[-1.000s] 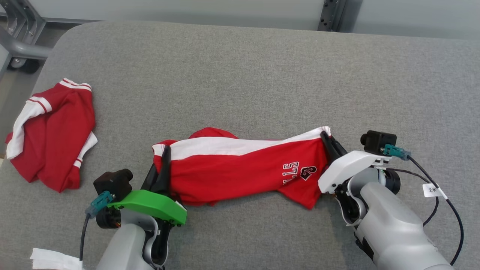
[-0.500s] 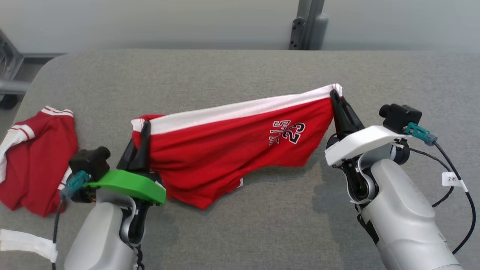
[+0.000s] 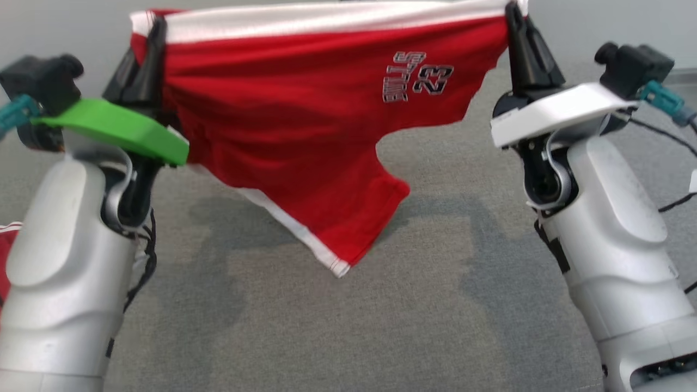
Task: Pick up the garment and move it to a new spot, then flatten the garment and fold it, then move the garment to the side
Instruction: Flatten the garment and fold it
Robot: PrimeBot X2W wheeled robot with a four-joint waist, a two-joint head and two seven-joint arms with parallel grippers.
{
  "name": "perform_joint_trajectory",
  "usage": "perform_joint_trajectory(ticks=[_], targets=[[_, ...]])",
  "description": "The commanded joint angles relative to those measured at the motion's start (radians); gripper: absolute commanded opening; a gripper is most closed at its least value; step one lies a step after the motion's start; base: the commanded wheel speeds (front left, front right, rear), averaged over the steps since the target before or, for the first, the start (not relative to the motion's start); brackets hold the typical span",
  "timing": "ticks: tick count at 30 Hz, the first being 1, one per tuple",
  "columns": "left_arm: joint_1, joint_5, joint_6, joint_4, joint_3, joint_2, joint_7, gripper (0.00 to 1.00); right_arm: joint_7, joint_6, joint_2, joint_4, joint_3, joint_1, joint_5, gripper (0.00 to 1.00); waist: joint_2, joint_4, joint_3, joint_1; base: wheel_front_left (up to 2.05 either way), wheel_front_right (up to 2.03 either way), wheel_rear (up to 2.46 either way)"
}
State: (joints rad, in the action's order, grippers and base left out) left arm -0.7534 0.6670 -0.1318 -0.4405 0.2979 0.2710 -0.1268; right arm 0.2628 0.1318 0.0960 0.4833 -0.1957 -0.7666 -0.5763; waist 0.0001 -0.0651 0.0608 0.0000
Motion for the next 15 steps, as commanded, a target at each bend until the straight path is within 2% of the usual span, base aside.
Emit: perform_joint_trajectory(ticks=[1,4,8,15], targets=[[-0.043,-0.007,0.002,-0.012,-0.004,0.014,0.002,0.00,0.003,-0.002,0.010,0.011,0.008,-0.037,0.013,0.00,-0.0001,-0.028,0.084,0.0000,0.00,0.00,0.00],[-0.163,-0.022,0.002,-0.041,-0.002,0.018,0.011,0.00,0.003,-0.002,0.014,0.027,0.017,-0.147,0.039,0.00,-0.0001,-0.026,0.176,0.0000,0.00,0.00,0.00],[-0.326,-0.045,0.006,-0.099,-0.014,0.020,-0.030,0.00,0.003,-0.002,0.019,0.047,0.044,-0.299,0.107,0.00,-0.0001,-0.016,0.298,0.0000,0.00,0.00,0.00],[-0.542,-0.066,0.006,-0.211,-0.067,0.002,-0.134,0.00,0.003,-0.005,0.013,0.060,0.178,-0.503,0.249,0.00,-0.0001,0.014,0.418,0.0000,0.00,0.00,0.00]])
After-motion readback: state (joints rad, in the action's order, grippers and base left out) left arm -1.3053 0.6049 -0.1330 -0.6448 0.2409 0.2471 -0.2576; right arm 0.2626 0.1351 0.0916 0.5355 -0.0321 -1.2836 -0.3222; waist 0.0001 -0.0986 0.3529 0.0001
